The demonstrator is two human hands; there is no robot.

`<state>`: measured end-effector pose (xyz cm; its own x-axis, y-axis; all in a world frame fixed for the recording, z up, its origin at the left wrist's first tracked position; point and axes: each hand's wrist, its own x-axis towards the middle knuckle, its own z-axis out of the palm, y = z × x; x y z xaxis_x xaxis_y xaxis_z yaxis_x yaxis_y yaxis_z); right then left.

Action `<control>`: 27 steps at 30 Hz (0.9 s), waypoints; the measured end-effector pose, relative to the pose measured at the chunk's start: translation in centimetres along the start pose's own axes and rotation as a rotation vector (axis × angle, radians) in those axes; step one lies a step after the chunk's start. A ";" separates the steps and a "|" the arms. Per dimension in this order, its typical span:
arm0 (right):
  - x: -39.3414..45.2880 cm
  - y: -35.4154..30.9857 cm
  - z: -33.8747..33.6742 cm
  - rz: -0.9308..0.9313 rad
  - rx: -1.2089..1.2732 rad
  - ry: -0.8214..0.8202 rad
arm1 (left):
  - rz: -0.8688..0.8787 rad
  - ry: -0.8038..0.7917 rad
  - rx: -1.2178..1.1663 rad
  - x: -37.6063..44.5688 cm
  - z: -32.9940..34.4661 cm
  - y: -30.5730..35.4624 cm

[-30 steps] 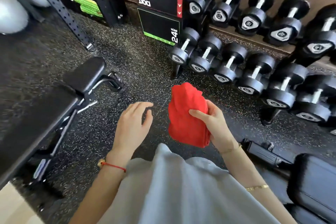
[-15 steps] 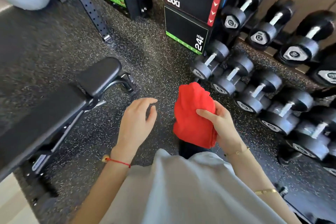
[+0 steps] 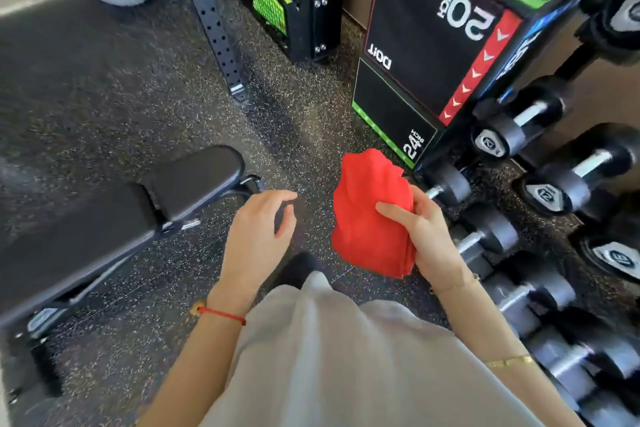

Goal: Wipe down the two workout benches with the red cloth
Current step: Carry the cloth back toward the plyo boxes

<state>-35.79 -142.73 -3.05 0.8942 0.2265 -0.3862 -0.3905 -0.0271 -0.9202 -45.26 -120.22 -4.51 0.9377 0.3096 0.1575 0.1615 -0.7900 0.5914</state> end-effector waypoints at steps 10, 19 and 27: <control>18.8 -5.3 7.3 0.019 0.011 0.004 | -0.004 0.005 0.012 20.3 0.5 -6.1; 34.4 -13.8 15.8 0.015 0.068 0.048 | 0.075 -0.031 0.052 40.9 -2.9 -12.3; 44.0 -17.6 17.5 0.038 0.145 0.186 | 0.164 -0.140 0.042 54.0 -1.4 -14.6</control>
<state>6.58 -115.25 -2.72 0.8979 0.0448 -0.4379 -0.4401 0.1112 -0.8910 2.55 -91.21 -3.53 0.9855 0.1014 0.1357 0.0137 -0.8462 0.5327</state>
